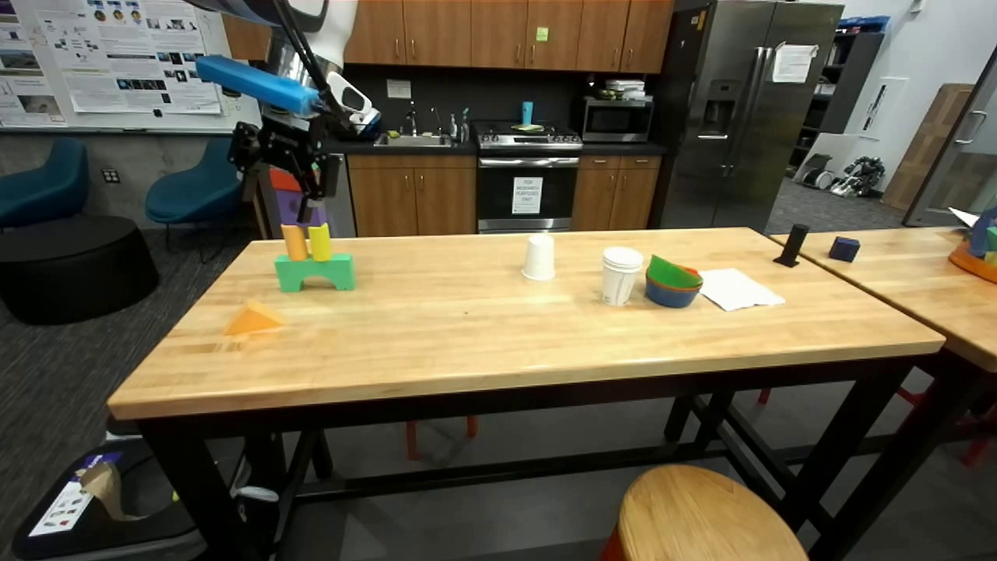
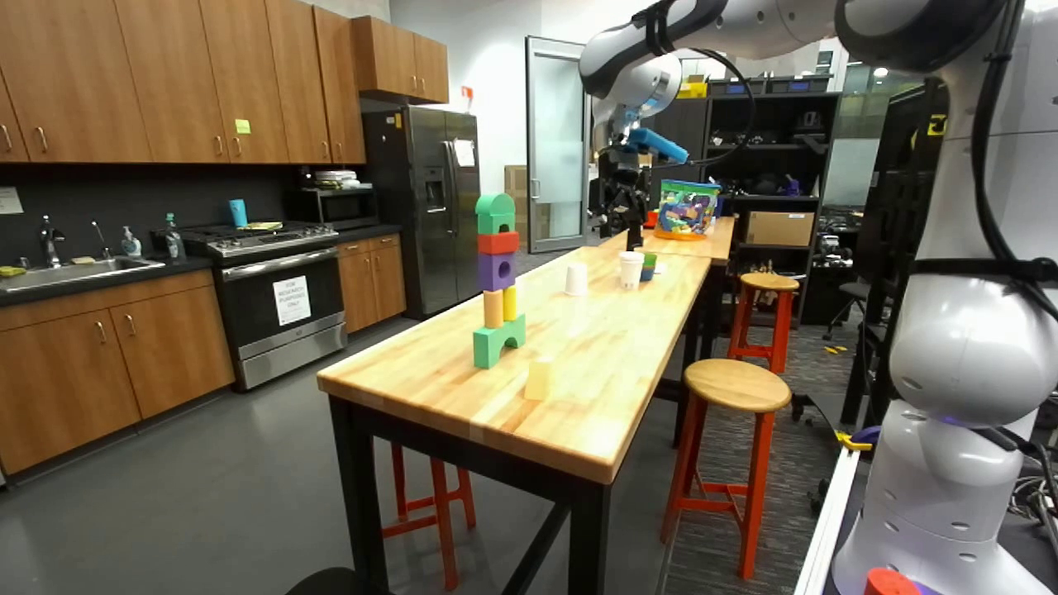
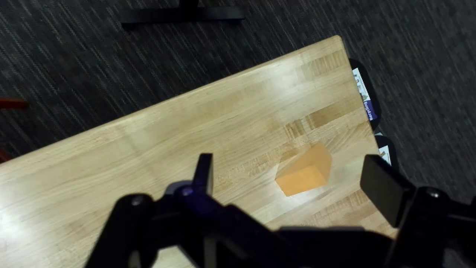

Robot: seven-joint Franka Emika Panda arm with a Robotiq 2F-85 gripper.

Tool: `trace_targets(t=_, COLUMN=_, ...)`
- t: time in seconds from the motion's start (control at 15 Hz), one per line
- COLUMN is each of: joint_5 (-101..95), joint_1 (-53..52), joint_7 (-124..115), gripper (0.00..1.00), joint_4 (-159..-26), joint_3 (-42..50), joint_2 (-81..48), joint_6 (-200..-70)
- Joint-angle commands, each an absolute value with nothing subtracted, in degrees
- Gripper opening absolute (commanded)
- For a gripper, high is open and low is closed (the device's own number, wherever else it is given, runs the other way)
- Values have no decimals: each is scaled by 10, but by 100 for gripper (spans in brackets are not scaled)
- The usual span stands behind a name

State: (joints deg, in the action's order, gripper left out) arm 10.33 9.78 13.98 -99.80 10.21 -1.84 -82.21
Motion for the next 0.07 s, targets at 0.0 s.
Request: trace_targets(t=0.0, joint_5=103, joint_1=100, joint_7=140, gripper=100, joint_4=-996, joint_3=100, joint_2=-19, joint_6=-820)
